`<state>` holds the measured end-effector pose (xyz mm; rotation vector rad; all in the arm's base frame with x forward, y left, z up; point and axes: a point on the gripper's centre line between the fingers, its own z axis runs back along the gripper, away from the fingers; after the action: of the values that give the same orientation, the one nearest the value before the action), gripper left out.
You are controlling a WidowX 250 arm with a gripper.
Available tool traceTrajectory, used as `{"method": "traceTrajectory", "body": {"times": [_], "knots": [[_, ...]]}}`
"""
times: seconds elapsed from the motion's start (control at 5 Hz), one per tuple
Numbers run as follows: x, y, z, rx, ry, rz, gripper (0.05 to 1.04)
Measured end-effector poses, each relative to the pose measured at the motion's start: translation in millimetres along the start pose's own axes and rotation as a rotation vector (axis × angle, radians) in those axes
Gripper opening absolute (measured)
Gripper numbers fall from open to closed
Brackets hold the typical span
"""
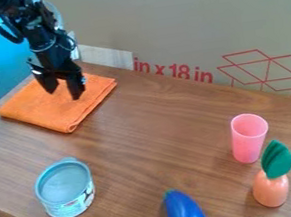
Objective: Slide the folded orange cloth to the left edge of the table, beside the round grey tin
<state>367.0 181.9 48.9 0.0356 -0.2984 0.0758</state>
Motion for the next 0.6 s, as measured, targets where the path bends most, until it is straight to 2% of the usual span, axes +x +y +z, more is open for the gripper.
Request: {"method": "traceTrajectory", "body": {"times": [0.2,0.4,0.6], "knots": [[16,4,-13,-0.048,-0.037,0.039,1.002],[16,11,-16,-0.006,-0.017,0.047,1.001],[1,19,-15,0.045,0.029,0.07,1.002]]}}
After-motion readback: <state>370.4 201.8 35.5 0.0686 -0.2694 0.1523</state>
